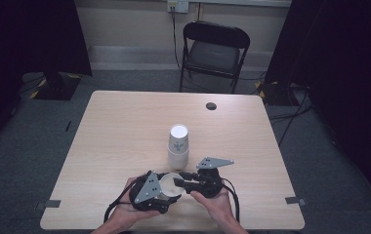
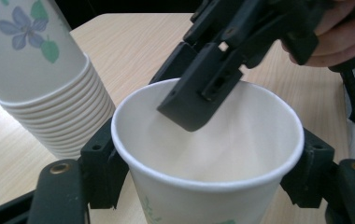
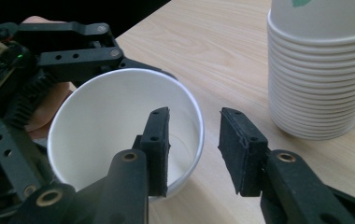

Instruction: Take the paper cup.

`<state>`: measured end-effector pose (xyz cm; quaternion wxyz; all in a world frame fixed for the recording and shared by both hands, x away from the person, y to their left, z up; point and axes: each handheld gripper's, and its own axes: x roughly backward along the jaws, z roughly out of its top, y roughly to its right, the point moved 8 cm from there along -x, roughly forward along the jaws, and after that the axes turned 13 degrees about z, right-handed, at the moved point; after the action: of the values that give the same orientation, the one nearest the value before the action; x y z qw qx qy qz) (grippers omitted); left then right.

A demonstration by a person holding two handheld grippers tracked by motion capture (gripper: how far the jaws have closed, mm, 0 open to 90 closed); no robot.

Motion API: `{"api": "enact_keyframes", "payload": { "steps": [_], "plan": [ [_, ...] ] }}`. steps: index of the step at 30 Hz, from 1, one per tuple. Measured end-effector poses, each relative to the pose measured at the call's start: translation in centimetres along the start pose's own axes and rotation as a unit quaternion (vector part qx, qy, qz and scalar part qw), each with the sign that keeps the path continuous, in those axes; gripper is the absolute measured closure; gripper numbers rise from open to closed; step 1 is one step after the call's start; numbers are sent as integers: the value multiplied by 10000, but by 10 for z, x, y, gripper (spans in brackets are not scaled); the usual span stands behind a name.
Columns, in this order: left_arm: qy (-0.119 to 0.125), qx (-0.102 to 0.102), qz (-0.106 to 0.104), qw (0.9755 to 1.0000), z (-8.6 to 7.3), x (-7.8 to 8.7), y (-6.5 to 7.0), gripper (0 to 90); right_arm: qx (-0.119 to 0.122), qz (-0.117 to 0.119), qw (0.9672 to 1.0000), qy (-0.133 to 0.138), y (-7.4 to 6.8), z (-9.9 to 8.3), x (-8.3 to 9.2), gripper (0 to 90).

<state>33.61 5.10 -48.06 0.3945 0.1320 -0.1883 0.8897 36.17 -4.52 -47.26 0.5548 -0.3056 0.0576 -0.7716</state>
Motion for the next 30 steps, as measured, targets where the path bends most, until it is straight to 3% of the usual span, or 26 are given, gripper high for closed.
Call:
{"api": "enact_keyframes", "payload": {
  "steps": [2, 5, 11, 16, 21, 24, 30],
  "plan": [
    [-10, 189, -43, 9998, -1, -1, -1, 279, 12, -18, 10000, -3, 0, 0, 0, 623],
    [-5, 215, -31, 9998, -2, -1, -3, 279, 65, -30, 10000, 9, 0, 1, 0, 611],
    [16, 472, 46, 9989, -4, 0, -12, 279, 145, -38, 9998, 122, -1, 6, 4, 588],
    [-7, 524, 130, 9985, -7, 1, -19, 280, 159, -5, 9996, 241, -1, 10, 9, 566],
    [-34, 725, 263, 9970, -8, 2, -29, 280, 148, 69, 9991, 387, -2, 13, 16, 555],
    [-32, 788, 326, 9963, -7, 1, -34, 283, 209, -16, 9991, 377, 0, 12, 21, 540],
    [212, 932, 382, 9947, 1, 7, -43, 279, 237, -179, 9989, 352, 10, 8, 31, 521]
  ]
}}
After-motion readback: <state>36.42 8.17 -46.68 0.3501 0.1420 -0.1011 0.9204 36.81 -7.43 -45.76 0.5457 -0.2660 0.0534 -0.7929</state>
